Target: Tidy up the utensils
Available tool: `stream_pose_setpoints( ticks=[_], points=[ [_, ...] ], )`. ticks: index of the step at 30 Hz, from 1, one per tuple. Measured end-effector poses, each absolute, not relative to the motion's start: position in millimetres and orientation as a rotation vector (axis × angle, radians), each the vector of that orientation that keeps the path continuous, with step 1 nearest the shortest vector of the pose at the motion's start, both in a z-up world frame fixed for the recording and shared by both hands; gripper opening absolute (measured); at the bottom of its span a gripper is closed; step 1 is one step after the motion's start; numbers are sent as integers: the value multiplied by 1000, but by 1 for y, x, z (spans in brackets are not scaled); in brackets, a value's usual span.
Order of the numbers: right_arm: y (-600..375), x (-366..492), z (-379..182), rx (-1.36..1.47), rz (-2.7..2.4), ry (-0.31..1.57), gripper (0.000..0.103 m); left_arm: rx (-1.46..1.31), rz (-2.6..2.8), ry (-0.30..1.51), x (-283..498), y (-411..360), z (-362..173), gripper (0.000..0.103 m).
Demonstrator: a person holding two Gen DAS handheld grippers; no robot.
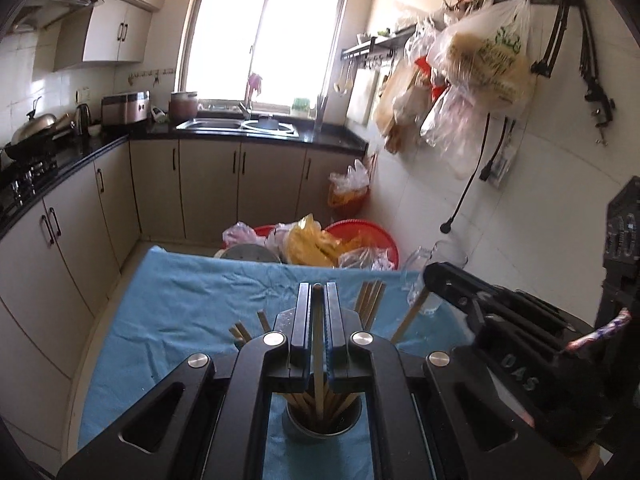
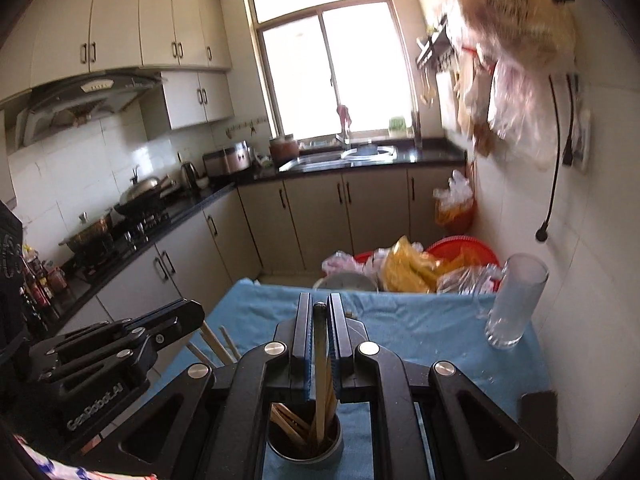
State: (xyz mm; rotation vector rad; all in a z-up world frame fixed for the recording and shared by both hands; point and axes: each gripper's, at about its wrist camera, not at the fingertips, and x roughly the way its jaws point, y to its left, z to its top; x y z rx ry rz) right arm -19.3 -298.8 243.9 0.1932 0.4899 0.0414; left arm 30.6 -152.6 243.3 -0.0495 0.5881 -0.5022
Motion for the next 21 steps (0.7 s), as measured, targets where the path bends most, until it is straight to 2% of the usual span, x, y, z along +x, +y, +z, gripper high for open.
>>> stream_pose_setpoints(
  ticks=[5, 8, 10, 13, 15, 16, 17, 21],
  points=[
    [-297, 2, 232, 200, 59, 527, 8, -62, -509, 578, 26, -143, 245, 7],
    [-294, 16, 226, 201, 67, 548, 8, -87, -507, 578, 17, -130, 249, 15],
    [-293, 24, 223, 200, 78, 560, 8, -119, -507, 581, 11, -119, 250, 27],
    [-290, 33, 218, 203, 102, 572, 8, -150, -512, 570, -4, -102, 251, 30],
    [-289, 36, 217, 226, 132, 578, 15, -153, -508, 562, -15, -93, 251, 35],
    [-290, 36, 216, 245, 144, 574, 26, -156, -505, 556, -21, -89, 250, 37],
    [-290, 35, 217, 255, 151, 568, 33, -157, -502, 549, -26, -85, 250, 39],
    [-288, 25, 223, 258, 161, 547, 33, -140, -476, 531, -46, -72, 244, 45]
  ],
)
